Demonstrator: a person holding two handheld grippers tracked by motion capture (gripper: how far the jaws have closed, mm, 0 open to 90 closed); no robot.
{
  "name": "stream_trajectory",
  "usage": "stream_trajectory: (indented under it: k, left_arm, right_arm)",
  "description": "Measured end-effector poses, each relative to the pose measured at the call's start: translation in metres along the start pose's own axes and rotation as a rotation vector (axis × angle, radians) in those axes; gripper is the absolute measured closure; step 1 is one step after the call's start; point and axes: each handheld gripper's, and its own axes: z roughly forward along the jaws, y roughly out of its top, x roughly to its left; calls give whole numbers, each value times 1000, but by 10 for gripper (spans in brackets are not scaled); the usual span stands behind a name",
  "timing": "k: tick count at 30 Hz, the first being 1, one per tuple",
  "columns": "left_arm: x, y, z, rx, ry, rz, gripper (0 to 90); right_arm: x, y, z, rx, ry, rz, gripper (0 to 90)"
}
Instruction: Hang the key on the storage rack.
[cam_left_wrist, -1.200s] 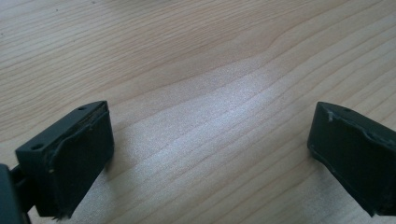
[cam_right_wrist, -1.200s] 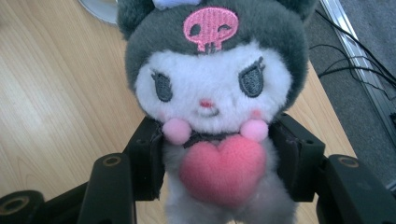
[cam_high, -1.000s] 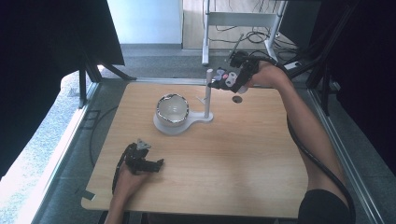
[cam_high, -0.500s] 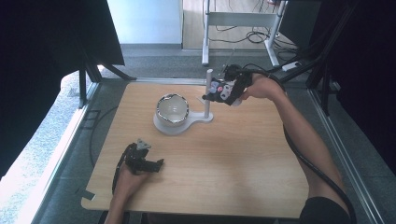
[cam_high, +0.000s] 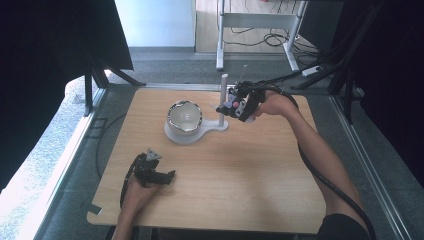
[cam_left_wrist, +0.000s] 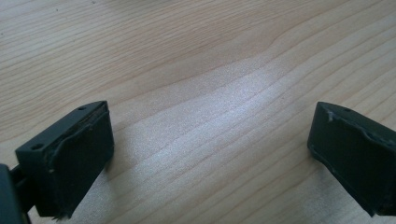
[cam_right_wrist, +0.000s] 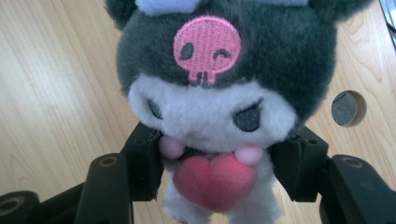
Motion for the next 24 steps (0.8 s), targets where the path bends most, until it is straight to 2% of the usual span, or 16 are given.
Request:
stream_trajectory:
  k: [3,9,13,24]
  left_arm:
    - [0,0,0,-3,1,-1,3]
    - [0,0,0,-3,1,0,3]
    - [0,0,0,-3,0,-1,3]
    - [0,0,0,-2,0,0,3]
  right_arm:
    - [0,-2,6,-1,-4,10,406]
    - [0,-2,14,-17,-17,-4,351]
    - [0,-4,16,-7,-26,-10,271]
    - [2,-12,18,-23,-50,-1,185]
